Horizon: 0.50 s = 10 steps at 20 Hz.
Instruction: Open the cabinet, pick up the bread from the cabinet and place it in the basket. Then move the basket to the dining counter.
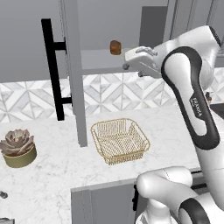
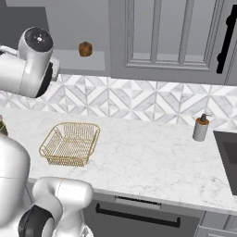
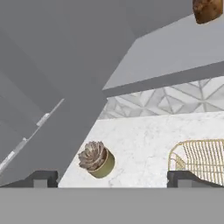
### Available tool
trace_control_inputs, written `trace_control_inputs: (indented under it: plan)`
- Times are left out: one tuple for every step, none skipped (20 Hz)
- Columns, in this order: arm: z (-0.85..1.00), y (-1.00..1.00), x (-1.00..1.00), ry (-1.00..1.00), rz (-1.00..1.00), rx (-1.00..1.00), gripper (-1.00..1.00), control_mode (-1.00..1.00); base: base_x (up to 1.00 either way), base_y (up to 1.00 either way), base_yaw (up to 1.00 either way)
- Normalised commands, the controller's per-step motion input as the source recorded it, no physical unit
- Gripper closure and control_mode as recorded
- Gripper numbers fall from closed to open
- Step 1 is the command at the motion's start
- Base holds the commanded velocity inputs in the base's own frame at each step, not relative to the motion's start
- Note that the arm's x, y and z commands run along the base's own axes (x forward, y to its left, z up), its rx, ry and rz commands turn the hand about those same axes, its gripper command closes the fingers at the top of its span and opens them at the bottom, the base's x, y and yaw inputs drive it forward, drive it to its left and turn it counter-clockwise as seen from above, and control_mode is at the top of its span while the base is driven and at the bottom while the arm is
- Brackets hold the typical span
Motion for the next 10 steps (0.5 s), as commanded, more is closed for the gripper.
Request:
trace_control_inputs:
  plan:
    - [0.0,-0.35,0.19,-0.28,-0.56,-0.31,-1.0,-1.0,0.0,0.0,0.0]
    - [0.0,-0.19,0.49,-0.22,-0.55,-0.3,-1.0,-1.0,0.0,0.0,0.0]
    - [0.0,-0.11,0.72,-0.18,-0.51,-0.29,-1.0,-1.0,0.0,0.0,0.0]
    - [0.31,-0.19,0.89,-0.1,-0.46,-0.27,-1.0,-1.0,0.0,0.0,0.0]
    - [0.41,-0.2,0.96,-0.05,-0.44,-0.27,-1.0,-1.0,0.0,0.0,0.0]
    - [0.35,-0.16,0.76,-0.07,-0.4,-0.27,-1.0,-1.0,0.0,0.0,0.0]
    - [0.39,-0.12,0.64,-0.07,-0.34,-0.25,-1.0,-1.0,0.0,0.0,0.0]
    - [0.28,-0.12,0.51,-0.01,-0.27,-0.19,-1.0,-1.0,0.0,0.0,0.0]
    - [0.16,-0.07,0.4,0.0,-0.22,-0.11,-1.0,-1.0,0.0,0.0,0.0]
    - [0.24,-0.06,0.31,0.03,-0.19,0.0,-1.0,-1.0,0.0,0.0,0.0]
